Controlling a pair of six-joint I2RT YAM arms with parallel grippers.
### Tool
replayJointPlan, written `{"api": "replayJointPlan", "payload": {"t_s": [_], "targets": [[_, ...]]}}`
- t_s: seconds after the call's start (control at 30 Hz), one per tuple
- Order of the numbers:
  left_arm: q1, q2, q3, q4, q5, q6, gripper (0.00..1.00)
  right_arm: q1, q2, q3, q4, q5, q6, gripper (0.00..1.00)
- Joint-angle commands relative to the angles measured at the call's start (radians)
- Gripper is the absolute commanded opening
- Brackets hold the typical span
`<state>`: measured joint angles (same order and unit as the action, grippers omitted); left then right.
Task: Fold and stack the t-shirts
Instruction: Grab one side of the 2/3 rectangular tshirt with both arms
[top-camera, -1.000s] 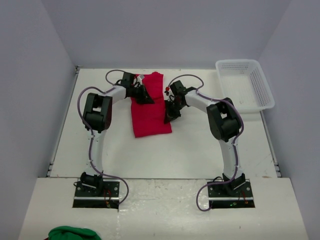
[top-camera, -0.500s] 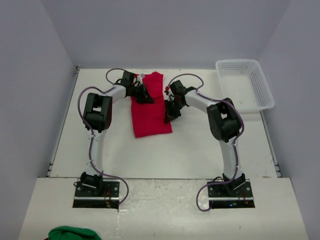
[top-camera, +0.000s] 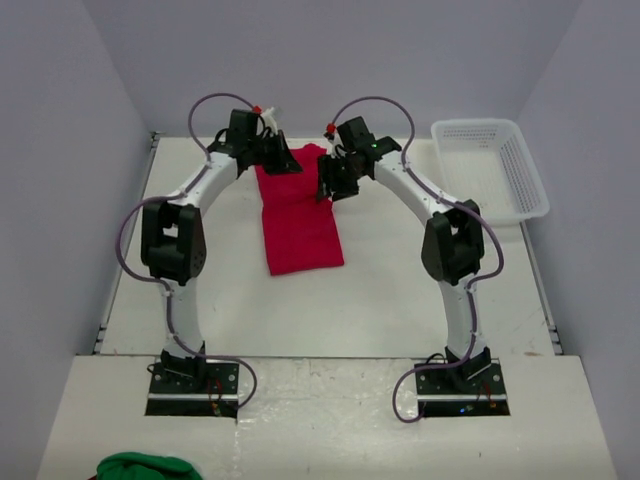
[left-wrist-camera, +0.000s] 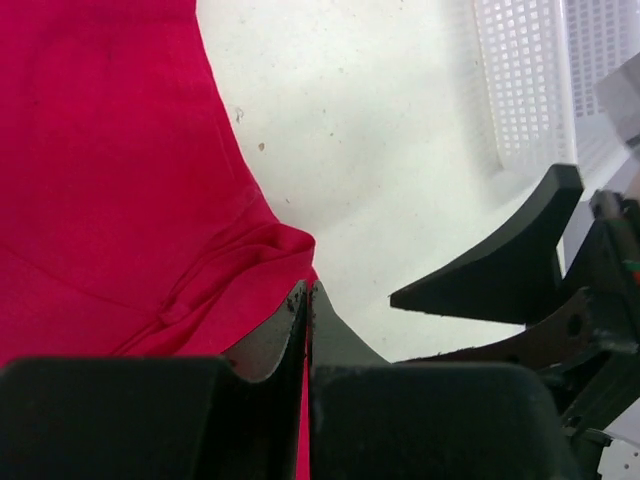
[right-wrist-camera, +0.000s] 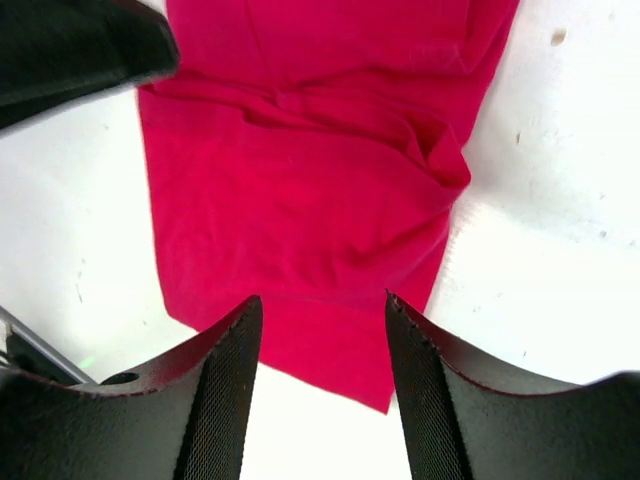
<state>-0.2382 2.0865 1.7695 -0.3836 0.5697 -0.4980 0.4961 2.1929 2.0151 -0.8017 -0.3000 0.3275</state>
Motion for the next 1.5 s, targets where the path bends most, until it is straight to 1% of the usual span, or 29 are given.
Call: {"api": "replayJointPlan", "payload": {"t_s": [0.0,0.2,0.37,0.47,0.57,0.97,1.33,1.47], "targets": [[-0.004,-0.06,-0.007,-0.066,-0.067,0.042,0.0,-0.008,0.082,0.103,-0.088,0.039,-0.024,0.54],[-0.004,-0.153,-0.116,-0.069,-0.108,0.058,0.0,-0.028,0.165,0.151,-0.085,0.05,-0.025,0.53],[-0.003,-0.197,-0.127,-0.112,-0.151,0.085,0.0,-0.056,0.214,0.206,-0.09,0.032,-0.025,0.52],[-0.003,-0.216,-0.14,-0.109,-0.162,0.088,0.0,-0.067,0.225,0.223,-0.094,0.016,-0.03,0.52],[-0.001,-0.217,-0.147,-0.104,-0.149,0.082,0.0,-0.068,0.251,0.251,-0.109,0.004,-0.036,0.51],[-0.003,-0.24,-0.232,-0.075,-0.157,0.087,0.0,-0.068,0.257,0.251,-0.102,-0.018,-0.036,0.47],[0.0,-0.25,-0.268,-0.057,-0.162,0.087,0.0,-0.047,0.301,0.35,-0.14,-0.048,-0.038,0.42],[0.004,-0.253,-0.265,-0.057,-0.159,0.088,0.0,-0.034,0.315,0.353,-0.139,-0.048,-0.035,0.41]]}}
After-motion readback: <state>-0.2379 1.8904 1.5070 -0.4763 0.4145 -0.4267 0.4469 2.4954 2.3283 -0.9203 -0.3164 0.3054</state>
